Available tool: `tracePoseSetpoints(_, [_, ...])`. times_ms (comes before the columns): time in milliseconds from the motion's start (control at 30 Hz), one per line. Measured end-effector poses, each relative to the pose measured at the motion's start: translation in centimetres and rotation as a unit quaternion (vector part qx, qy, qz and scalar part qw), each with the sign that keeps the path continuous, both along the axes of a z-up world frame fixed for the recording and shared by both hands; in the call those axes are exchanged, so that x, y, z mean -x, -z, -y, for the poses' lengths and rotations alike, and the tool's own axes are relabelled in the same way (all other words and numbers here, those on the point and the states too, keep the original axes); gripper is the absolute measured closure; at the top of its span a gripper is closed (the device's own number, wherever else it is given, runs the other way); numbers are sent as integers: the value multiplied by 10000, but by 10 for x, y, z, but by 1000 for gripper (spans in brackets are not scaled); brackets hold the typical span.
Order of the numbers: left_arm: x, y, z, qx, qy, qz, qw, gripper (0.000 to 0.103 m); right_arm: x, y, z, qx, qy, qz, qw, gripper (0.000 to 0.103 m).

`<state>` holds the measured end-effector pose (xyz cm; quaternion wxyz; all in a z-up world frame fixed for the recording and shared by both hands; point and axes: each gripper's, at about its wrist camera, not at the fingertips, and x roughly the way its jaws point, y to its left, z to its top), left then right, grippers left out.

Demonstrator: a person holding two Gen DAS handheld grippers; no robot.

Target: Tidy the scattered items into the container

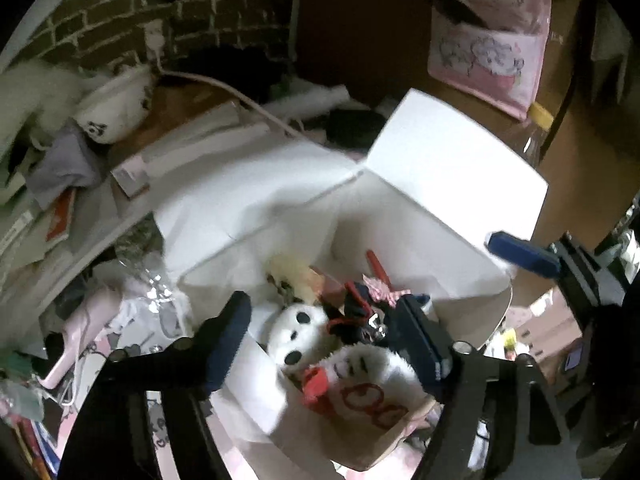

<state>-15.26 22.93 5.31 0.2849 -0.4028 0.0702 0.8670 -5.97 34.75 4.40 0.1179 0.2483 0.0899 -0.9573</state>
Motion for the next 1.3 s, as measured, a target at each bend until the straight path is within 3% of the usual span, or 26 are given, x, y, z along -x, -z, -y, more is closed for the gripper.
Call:
tracePoseSetpoints(133, [-9, -9, 5, -70, -46, -326, 9994, 22, -1, 0, 3, -70, 62, -134, 9999, 5])
tracePoseSetpoints(267, [-19, -15, 11, 152, -344, -684, 9969, 18, -3, -1, 5, -66, 42, -175, 9998, 4])
tracePoseSetpoints(500, [-37, -16, 30, 558, -946, -893, 9899, 16, -5, -2, 14, 4, 68, -186, 9998, 0])
tracePoseSetpoints(567, [-40, -15, 37, 578, -1047, -847, 9892, 11, -4, -3, 20, -70, 122, -162, 9998, 0])
tracePoseSetpoints(933, [-55, 3, 96, 285, -1795, -398, 9825, 11, -8, -13, 40, 245, 612, -106, 9978, 0])
tracePoseSetpoints(1033, [-58, 8, 117, 226, -2085, -313, 9772, 11, -2, -11, 52, 78, 858, 369, 9956, 0])
tracePoseSetpoints(1300, [-71, 19, 170, 232, -2827, -226, 9587, 11, 0, -4, 87, 393, 492, 601, 9962, 0])
